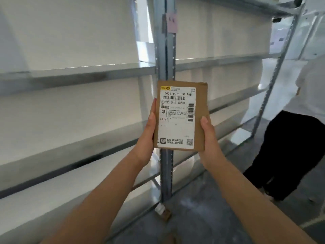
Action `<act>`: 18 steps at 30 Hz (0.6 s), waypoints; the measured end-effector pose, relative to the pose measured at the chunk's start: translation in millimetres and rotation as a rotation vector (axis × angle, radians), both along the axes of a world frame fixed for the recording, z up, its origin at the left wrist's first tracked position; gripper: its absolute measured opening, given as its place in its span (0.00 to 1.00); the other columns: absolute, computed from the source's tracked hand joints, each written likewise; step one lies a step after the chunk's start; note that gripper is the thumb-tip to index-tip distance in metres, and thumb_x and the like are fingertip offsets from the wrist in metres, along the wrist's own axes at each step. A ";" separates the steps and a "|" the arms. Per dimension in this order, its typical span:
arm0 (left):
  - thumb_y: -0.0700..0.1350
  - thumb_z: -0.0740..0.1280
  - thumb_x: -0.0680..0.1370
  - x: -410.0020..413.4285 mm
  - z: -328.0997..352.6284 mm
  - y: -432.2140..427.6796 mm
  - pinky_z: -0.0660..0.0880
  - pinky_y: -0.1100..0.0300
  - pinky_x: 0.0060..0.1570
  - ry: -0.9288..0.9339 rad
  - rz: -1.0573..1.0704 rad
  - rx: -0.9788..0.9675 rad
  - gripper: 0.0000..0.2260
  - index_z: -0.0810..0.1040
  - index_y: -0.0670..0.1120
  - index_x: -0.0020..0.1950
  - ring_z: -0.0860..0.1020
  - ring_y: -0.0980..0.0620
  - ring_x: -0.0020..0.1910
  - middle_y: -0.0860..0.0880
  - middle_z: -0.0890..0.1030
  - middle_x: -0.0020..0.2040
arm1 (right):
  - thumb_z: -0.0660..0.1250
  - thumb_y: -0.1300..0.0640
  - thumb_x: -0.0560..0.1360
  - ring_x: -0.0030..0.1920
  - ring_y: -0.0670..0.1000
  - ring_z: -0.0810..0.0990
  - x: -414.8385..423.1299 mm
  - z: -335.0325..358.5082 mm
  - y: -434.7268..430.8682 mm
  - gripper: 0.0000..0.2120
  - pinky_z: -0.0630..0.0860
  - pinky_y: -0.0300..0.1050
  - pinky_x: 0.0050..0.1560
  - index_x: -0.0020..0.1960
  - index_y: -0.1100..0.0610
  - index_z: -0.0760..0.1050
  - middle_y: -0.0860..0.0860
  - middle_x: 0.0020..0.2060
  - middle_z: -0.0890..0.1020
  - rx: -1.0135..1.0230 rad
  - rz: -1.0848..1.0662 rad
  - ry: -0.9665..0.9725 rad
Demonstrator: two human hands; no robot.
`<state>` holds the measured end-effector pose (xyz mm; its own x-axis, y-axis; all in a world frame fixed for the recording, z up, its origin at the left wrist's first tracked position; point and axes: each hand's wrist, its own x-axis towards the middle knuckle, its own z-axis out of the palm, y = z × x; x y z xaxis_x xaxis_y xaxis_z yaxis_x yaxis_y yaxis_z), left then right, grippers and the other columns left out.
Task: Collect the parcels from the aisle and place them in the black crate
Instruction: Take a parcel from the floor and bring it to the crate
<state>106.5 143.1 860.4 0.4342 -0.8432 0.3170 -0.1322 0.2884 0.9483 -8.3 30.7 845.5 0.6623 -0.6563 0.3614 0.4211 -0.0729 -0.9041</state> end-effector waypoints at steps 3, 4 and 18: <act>0.63 0.45 0.76 27.3 1.5 64.4 0.70 0.50 0.66 -0.012 0.138 -0.002 0.30 0.53 0.57 0.77 0.70 0.51 0.69 0.53 0.68 0.73 | 0.54 0.40 0.72 0.63 0.47 0.76 43.7 0.4 46.5 0.34 0.78 0.42 0.54 0.76 0.47 0.55 0.49 0.67 0.73 0.002 0.165 0.044; 0.63 0.45 0.76 33.9 2.6 85.5 0.71 0.49 0.66 -0.007 0.190 -0.013 0.29 0.52 0.57 0.77 0.70 0.51 0.69 0.53 0.67 0.73 | 0.54 0.39 0.72 0.64 0.49 0.75 56.5 2.3 62.8 0.33 0.77 0.45 0.57 0.75 0.46 0.55 0.49 0.68 0.73 -0.006 0.229 0.057; 0.62 0.43 0.77 118.9 -1.4 390.6 0.62 0.43 0.72 -0.003 0.762 -0.081 0.28 0.50 0.57 0.77 0.66 0.53 0.72 0.52 0.64 0.75 | 0.50 0.38 0.73 0.66 0.48 0.73 233.8 2.8 344.6 0.32 0.79 0.39 0.53 0.75 0.45 0.55 0.46 0.70 0.70 -0.042 0.858 0.074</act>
